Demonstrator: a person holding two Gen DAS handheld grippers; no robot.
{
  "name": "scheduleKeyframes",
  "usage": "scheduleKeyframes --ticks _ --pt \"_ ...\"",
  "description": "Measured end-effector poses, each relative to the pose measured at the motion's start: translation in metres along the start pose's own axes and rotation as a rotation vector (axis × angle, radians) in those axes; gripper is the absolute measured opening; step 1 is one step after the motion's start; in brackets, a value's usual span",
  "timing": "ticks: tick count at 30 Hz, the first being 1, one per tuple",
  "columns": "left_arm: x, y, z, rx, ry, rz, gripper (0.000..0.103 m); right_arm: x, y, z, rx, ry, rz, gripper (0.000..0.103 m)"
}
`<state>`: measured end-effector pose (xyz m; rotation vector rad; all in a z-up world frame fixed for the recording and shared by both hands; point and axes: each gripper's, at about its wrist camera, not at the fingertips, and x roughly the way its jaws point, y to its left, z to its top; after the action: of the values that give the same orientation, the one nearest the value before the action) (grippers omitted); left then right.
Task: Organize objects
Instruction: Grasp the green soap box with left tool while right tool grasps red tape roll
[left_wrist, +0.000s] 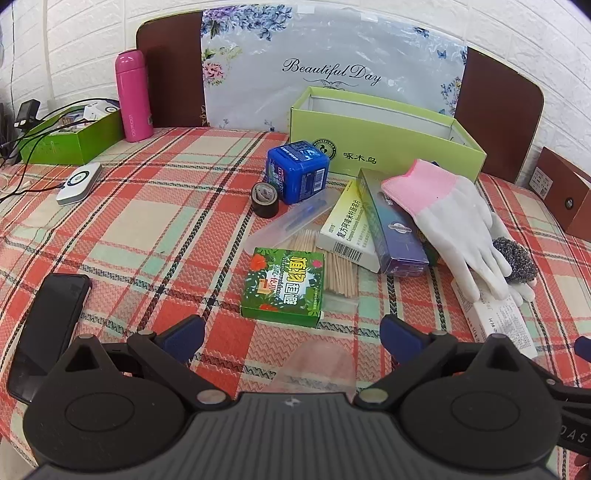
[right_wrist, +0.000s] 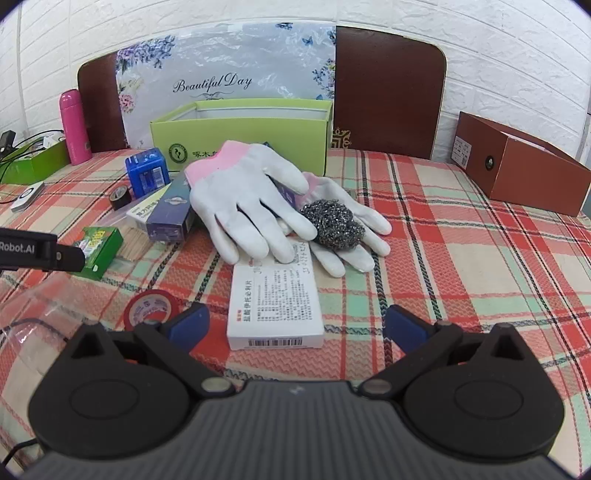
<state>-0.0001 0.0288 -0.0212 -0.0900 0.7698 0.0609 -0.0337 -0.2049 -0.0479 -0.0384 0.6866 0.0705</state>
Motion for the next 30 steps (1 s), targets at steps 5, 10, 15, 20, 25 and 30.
scheduleKeyframes --ticks 5,10,15,20,25,30 --pt "0.002 0.0 0.0 0.0 0.009 -0.003 0.103 0.002 0.003 0.0 -0.017 0.004 0.011 0.103" --pt "0.005 0.002 0.0 -0.002 0.014 -0.014 0.103 0.005 0.005 0.0 -0.026 0.011 0.018 0.103" --pt "0.004 0.017 0.001 -0.02 -0.024 -0.044 0.103 0.004 0.009 -0.001 -0.054 -0.015 0.094 0.103" --pt "0.022 0.017 0.009 0.032 -0.034 -0.101 0.103 0.016 0.02 -0.002 -0.07 0.038 0.196 0.103" --pt "0.053 0.024 0.016 0.028 0.025 -0.11 0.089 0.019 0.033 -0.001 -0.093 0.025 0.259 0.103" --pt "0.065 0.036 0.01 0.009 0.047 -0.165 0.083 0.026 0.047 0.002 -0.144 0.013 0.306 0.09"
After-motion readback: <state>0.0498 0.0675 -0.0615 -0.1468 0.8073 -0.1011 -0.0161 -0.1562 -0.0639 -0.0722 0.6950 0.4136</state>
